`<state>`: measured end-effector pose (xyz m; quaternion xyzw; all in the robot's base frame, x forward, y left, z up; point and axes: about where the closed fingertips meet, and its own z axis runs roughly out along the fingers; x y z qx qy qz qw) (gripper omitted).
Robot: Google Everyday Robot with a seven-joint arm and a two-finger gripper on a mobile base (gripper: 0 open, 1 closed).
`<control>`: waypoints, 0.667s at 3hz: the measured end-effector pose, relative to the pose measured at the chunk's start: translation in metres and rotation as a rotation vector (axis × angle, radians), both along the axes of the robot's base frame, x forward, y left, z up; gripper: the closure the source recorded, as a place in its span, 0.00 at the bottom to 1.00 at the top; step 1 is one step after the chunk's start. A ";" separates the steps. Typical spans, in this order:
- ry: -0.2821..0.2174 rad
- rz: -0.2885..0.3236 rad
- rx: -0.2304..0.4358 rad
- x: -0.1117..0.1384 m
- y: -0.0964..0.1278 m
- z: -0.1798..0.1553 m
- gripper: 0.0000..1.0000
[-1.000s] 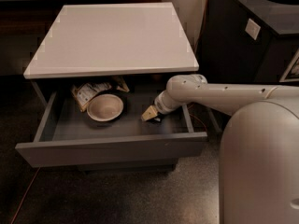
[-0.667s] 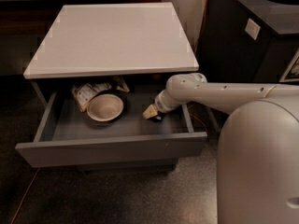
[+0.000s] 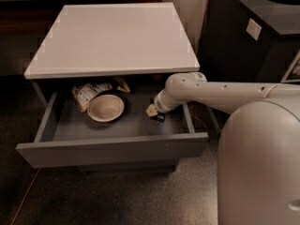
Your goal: Pick rxbar blueberry from top drawer and place on counter
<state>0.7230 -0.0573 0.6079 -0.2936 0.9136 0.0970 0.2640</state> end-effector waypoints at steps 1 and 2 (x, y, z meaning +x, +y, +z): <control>0.000 0.000 0.000 0.000 0.000 0.002 1.00; -0.041 0.055 0.001 -0.019 0.014 0.028 1.00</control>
Offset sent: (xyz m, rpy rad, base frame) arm -0.0583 0.0408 0.0884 0.0025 -0.1336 0.1687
